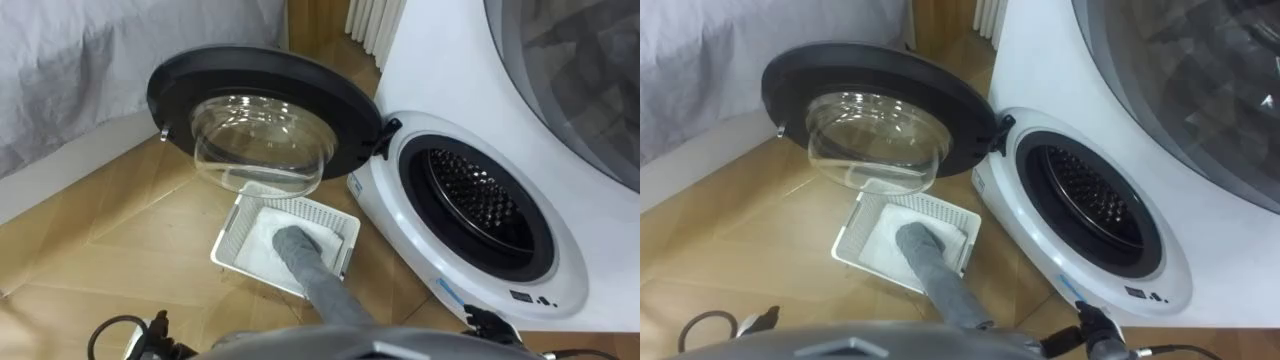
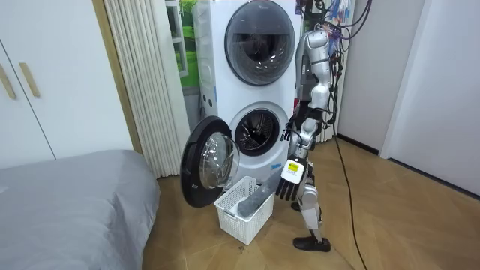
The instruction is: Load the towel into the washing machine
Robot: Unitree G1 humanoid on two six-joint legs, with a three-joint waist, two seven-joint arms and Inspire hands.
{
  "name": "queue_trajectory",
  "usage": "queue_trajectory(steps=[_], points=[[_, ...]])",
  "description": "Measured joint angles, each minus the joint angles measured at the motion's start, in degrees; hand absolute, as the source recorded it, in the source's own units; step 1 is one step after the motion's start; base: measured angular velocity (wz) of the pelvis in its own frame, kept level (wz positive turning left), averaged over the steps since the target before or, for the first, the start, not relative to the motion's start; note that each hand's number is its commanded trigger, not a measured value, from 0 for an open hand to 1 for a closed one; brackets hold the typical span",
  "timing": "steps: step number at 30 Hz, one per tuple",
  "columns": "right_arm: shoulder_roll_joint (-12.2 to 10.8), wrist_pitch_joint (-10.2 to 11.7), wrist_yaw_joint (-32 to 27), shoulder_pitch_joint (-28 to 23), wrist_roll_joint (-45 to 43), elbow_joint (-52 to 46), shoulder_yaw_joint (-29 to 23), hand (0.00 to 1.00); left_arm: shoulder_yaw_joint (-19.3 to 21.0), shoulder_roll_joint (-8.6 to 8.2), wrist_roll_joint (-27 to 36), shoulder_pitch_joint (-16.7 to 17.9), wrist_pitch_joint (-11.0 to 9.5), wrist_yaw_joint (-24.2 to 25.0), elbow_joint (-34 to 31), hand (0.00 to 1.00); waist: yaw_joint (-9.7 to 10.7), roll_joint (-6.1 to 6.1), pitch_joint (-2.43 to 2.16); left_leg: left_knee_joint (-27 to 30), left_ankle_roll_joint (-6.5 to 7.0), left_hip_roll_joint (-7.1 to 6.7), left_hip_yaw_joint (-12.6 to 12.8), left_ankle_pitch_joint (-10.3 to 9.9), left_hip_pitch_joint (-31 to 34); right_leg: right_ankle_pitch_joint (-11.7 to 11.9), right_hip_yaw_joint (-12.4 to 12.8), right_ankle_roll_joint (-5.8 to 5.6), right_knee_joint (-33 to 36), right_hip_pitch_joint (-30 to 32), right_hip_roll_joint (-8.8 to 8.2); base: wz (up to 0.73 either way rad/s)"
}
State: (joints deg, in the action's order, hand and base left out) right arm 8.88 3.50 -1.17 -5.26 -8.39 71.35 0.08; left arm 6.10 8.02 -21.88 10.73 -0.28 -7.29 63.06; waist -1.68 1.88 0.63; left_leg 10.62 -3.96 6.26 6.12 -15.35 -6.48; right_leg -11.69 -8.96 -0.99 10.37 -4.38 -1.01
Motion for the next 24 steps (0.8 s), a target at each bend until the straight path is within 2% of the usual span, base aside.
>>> queue_trajectory(steps=[7,9,10,13,18,20,22,24], points=[[-0.08,1.49,0.70,0.23,1.30,-0.31,1.51,0.00,0.09,0.05,-0.16,-0.52,-1.50,-2.15,0.12,0.00,-0.27,0.41,-0.23,-0.15,0.00,-0.02,0.10,0.00,0.02,0.37,-0.49,-0.18,-0.95,-0.26,0.01,0.00],[-0.03,1.48,1.06,0.37,1.58,-0.31,2.04,0.00,0.06,-0.12,-0.20,-0.61,-1.52,-2.30,-0.07,0.00,-0.35,0.12,-0.22,-0.06,0.00,-0.02,0.14,0.00,0.38,0.41,-0.48,-0.15,-0.87,-0.12,0.00,0.00],[0.04,1.45,1.10,0.56,1.62,-0.27,2.64,0.00,-0.18,-0.15,-0.17,-0.85,-1.52,-2.35,-0.16,0.00,-0.32,0.12,-0.75,0.31,0.00,-0.03,0.13,0.00,1.14,0.46,-0.48,-0.17,-0.65,0.55,-0.06,0.00],[0.20,1.44,1.22,2.08,1.91,-0.11,3.30,0.00,-0.72,-0.15,-0.22,-2.73,-1.85,-3.04,-0.15,0.00,-0.27,-0.26,-1.00,0.56,0.24,-0.05,0.12,0.16,2.85,0.88,-0.47,-0.07,-0.60,2.13,-0.09,0.00],[-0.48,1.63,1.46,6.70,1.87,0.33,3.77,0.00,-2.08,-0.75,-0.40,-7.72,-3.67,-3.46,0.59,0.00,-0.09,-1.33,-0.62,1.10,0.80,-0.66,-0.05,1.40,7.30,2.09,-0.41,0.03,-0.14,6.75,-0.71,0.00],[-0.99,2.14,1.87,9.75,2.02,2.49,4.45,0.00,-2.31,-1.25,-2.37,-11.32,-4.39,-3.52,1.88,0.00,0.18,-2.09,-0.08,2.27,1.13,-1.11,-0.24,1.82,10.68,2.10,-0.39,0.02,2.04,10.54,-1.37,0.00],[-1.74,2.10,1.83,11.81,2.01,3.78,6.30,0.00,-4.26,-1.24,-2.82,-13.85,-5.13,-3.90,3.15,0.00,-0.05,-2.30,0.20,4.34,1.24,-1.20,-0.24,1.88,14.52,2.09,-0.27,0.02,4.44,14.54,-1.78,0.00],[-2.07,2.18,1.92,14.00,2.17,4.04,7.78,0.00,-5.72,-1.61,-4.10,-16.44,-5.19,-3.84,3.59,0.00,0.07,-2.35,0.70,6.53,1.29,-1.25,-0.26,1.90,18.63,2.09,-0.31,0.02,7.30,18.91,-2.23,0.00]])
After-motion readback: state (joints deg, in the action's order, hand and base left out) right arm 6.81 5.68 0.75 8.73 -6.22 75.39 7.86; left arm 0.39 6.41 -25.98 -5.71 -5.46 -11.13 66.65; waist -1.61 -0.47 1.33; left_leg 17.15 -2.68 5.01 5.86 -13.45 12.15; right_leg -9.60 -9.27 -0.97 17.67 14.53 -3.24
